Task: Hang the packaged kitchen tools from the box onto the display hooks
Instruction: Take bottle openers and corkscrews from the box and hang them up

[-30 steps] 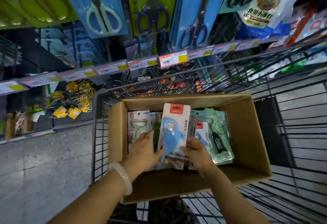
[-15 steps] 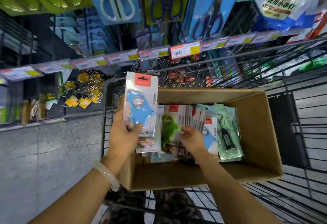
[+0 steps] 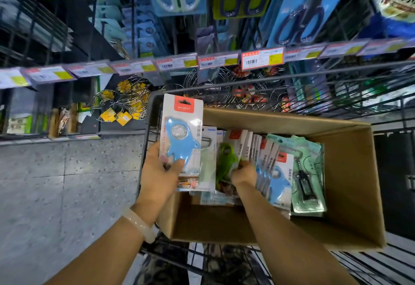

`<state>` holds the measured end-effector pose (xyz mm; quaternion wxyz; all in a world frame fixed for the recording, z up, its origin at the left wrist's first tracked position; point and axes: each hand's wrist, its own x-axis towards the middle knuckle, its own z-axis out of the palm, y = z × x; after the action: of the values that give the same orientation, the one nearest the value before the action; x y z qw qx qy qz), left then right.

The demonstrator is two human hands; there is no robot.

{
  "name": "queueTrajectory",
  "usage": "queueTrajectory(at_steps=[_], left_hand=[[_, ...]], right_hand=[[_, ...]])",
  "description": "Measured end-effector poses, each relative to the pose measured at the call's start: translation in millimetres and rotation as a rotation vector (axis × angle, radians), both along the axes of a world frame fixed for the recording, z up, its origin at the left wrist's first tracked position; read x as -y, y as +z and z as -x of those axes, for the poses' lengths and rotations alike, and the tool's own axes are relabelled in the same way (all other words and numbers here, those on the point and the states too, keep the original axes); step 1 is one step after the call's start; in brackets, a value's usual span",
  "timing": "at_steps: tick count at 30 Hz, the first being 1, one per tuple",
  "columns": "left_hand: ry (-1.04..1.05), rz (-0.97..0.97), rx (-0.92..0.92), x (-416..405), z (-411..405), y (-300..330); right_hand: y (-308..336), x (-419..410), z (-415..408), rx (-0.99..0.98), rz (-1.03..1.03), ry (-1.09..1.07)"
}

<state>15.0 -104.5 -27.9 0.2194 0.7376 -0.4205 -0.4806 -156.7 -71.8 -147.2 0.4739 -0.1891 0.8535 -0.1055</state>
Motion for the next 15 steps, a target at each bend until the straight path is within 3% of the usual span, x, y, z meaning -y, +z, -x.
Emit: queueTrajectory(at_steps=[8, 15], left_hand=[[0.017, -0.003, -0.045, -13, 10, 6], [-0.023, 0.047, -0.102, -24, 2, 16]], right_hand=[[20, -28, 33, 0.059, 0.081, -0.212], [79, -52, 27, 0.293, 0.443, -0.441]])
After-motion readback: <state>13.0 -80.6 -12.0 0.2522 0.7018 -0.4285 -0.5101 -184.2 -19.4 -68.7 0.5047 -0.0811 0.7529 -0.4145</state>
